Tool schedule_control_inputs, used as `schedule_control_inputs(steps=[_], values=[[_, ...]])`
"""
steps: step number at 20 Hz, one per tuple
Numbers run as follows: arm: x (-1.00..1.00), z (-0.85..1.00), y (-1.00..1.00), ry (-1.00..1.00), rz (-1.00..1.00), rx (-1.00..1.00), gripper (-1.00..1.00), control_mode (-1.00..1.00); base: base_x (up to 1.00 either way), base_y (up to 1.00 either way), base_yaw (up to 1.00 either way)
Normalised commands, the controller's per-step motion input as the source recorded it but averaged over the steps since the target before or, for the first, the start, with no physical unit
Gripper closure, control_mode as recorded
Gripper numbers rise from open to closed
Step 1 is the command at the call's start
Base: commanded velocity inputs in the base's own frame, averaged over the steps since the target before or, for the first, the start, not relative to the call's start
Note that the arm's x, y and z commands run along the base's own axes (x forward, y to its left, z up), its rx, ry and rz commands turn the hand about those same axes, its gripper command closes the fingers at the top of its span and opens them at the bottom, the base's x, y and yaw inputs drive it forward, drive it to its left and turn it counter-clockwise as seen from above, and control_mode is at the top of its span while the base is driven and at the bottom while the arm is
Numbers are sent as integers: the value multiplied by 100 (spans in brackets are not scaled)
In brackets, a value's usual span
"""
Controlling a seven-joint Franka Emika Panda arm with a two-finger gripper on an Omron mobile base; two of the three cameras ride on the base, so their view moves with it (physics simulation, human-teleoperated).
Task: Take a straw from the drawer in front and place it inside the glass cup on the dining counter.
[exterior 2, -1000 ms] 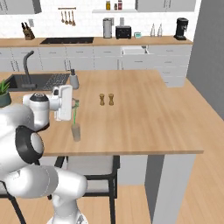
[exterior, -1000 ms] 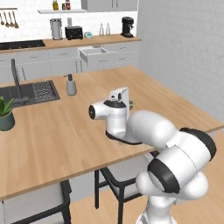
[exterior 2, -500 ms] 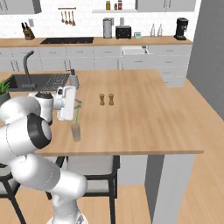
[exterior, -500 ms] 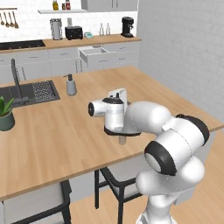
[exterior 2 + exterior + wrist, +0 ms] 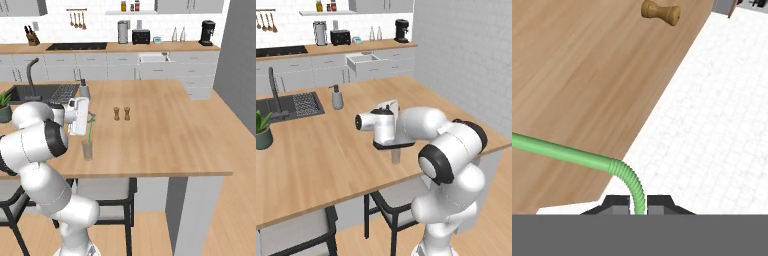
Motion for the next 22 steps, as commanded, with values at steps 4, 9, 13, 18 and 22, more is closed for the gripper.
schedule_control_inputs(steps=[4, 9, 13, 18, 22], values=[[2, -15, 8, 1, 0, 0, 100, -100, 0, 0, 0], [-32, -14, 2, 0, -1, 0, 100, -100, 0, 0, 0], [-32, -20, 0, 0, -3, 0, 100, -100, 0, 0, 0], [-5, -28, 0, 0, -4, -1, 100, -100, 0, 0, 0], [0, -25, -2, 0, -3, -3, 100, -100, 0, 0, 0]])
